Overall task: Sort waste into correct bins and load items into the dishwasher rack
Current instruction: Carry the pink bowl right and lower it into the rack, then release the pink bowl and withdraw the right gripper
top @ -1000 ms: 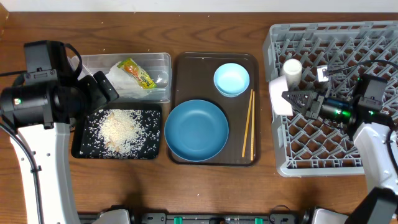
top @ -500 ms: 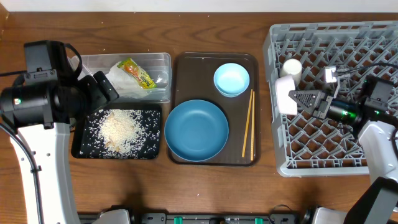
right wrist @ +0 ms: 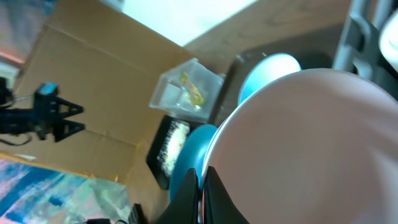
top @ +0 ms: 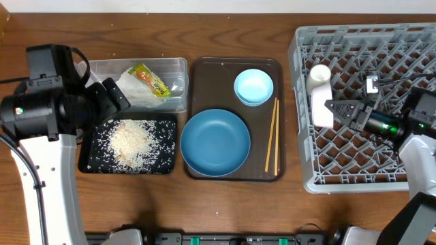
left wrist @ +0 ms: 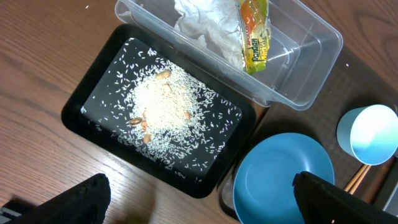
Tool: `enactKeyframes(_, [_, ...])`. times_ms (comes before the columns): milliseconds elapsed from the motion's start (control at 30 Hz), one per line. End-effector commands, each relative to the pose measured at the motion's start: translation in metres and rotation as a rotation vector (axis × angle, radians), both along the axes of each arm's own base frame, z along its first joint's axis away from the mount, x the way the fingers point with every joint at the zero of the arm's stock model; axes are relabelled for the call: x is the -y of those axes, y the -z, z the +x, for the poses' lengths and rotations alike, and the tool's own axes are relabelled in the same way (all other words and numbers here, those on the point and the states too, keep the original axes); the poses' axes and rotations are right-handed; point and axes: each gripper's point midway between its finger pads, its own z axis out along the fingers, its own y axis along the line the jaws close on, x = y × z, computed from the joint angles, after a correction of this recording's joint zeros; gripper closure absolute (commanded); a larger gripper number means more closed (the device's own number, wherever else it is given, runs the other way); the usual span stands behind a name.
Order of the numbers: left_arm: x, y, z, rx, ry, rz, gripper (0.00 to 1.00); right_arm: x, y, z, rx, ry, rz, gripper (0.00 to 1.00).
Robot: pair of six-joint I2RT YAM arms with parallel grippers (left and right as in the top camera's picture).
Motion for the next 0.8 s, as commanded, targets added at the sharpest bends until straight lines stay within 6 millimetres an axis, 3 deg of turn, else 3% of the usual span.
enactKeyframes(0, [-0.004, 0.000, -0.001, -0.005, -0.007, 0.016, 0.04, -0.001, -0.022, -0.008, 0.039, -0.056, 0.137, 0.99])
enactKeyframes(67, [-0.004, 0.000, -0.001, -0.005, -0.007, 0.016, 0.04, 0.000, -0.028, -0.010, 0.054, -0.073, 0.170, 0.99])
enactKeyframes(300, [-0.004, 0.000, -0.001, -0.005, -0.007, 0.016, 0.04, 0.001, -0.023, -0.008, 0.046, -0.072, 0.173, 0.99])
enactKeyframes(767, [-0.004, 0.000, -0.001, -0.005, -0.007, 0.016, 0.04, 0.006, 0.020, 0.002, -0.027, -0.066, 0.211, 0.99])
